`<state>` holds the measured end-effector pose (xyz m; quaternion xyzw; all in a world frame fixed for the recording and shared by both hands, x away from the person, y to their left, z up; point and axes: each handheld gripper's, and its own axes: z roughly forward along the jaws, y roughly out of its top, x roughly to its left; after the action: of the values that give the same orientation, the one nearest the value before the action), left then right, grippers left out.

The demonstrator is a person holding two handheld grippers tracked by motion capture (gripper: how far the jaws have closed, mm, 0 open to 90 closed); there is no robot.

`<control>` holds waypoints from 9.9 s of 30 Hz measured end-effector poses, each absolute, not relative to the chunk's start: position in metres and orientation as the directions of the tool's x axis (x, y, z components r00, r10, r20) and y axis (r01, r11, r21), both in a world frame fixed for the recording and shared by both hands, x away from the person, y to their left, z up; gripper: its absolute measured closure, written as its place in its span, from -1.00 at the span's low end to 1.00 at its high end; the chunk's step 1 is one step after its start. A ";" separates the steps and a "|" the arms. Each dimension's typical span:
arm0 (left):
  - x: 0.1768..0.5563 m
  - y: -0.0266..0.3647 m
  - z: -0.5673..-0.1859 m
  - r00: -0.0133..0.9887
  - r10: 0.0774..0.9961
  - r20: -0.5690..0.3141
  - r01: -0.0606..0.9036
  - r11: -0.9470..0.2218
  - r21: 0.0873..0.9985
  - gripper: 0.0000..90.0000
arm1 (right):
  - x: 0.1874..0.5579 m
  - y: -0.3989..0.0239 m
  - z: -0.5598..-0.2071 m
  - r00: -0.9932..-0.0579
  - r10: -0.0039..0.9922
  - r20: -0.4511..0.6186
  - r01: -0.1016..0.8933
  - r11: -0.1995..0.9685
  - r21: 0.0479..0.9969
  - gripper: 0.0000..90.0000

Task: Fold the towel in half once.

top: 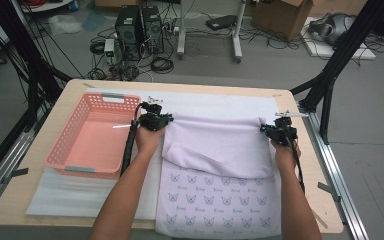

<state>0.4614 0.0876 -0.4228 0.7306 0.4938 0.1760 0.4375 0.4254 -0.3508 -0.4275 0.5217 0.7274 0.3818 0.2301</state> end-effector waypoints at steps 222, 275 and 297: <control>0.364 0.102 -0.442 0.573 0.778 -0.258 0.532 -0.113 0.839 0.03 | 0.380 -0.348 -0.425 -0.375 0.927 0.000 0.572 0.231 0.787 0.54; 0.459 0.083 -0.405 0.416 0.875 -0.247 0.539 -0.019 0.842 0.91 | 0.414 -0.350 -0.416 -0.282 0.959 0.032 0.525 0.127 0.841 0.92; 0.435 0.080 -0.422 0.533 0.801 -0.273 0.496 -0.034 0.868 0.18 | 0.407 -0.343 -0.411 -0.312 0.946 0.092 0.560 0.105 0.822 0.17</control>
<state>0.4354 0.0798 -0.4217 0.7040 0.4606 0.1468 0.5202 0.4068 -0.3431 -0.4108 0.5352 0.7033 0.4015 0.2404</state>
